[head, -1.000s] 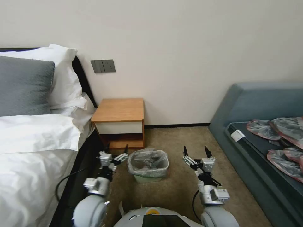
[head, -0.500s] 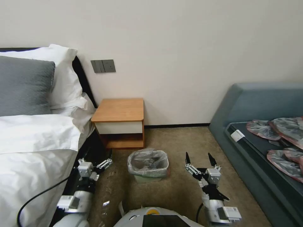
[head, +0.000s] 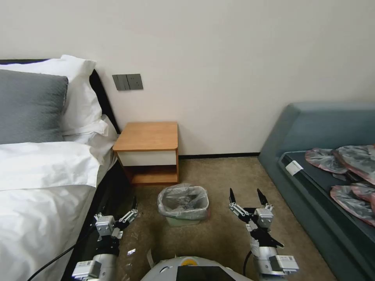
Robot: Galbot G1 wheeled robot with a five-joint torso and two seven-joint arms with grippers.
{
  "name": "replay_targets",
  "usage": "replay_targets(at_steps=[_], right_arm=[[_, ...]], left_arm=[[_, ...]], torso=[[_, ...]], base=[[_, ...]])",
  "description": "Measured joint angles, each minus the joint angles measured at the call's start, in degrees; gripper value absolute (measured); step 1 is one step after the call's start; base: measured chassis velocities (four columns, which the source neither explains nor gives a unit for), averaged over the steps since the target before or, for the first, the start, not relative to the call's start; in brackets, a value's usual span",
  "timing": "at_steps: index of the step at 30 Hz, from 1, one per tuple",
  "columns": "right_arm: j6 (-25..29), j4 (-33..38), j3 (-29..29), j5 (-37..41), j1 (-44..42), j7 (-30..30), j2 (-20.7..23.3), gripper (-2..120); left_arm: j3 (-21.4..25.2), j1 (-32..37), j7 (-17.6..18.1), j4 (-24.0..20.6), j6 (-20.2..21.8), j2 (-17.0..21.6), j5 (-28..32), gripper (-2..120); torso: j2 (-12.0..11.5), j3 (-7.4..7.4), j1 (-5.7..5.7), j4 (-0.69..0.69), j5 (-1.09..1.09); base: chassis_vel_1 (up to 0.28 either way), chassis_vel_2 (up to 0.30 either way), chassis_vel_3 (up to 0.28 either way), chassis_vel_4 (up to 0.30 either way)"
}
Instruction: Pick up the garbage bag from the table and place it over the trash can.
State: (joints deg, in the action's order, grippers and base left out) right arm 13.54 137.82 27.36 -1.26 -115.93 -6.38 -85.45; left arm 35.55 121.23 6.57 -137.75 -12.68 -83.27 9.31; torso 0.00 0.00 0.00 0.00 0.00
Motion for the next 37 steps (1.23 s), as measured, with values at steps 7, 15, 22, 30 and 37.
replay_targets(at_steps=[7, 15, 22, 30, 37], right_arm=[[-0.08, -0.05, -0.04, -0.08, 0.01, -0.06, 0.02, 100], [-0.14, -0.09, -0.07, -0.13, 0.03, -0.09, 0.05, 100], [-0.17, -0.10, -0.08, -0.15, 0.06, -0.13, 0.05, 100], [-0.18, -0.10, -0.08, -0.15, 0.06, -0.14, 0.05, 100], [-0.19, -0.10, -0.08, -0.14, 0.07, -0.14, 0.05, 100]], left_arm=[[-0.06, -0.14, 0.03, 0.08, 0.00, 0.03, 0.00, 100], [-0.07, -0.25, 0.03, 0.12, 0.04, 0.08, 0.03, 100], [-0.08, -0.29, 0.02, 0.15, 0.08, 0.10, 0.05, 100], [-0.07, -0.32, 0.00, 0.17, 0.11, 0.13, 0.07, 100], [-0.07, -0.32, -0.02, 0.17, 0.15, 0.14, 0.08, 100]], torso=[[0.00, 0.00, 0.00, 0.00, 0.00], [0.00, 0.00, 0.00, 0.00, 0.00], [0.00, 0.00, 0.00, 0.00, 0.00], [0.00, 0.00, 0.00, 0.00, 0.00], [0.00, 0.00, 0.00, 0.00, 0.00]], base=[[0.000, 0.000, 0.000, 0.000], [0.000, 0.000, 0.000, 0.000], [0.000, 0.000, 0.000, 0.000], [0.000, 0.000, 0.000, 0.000], [0.000, 0.000, 0.000, 0.000]])
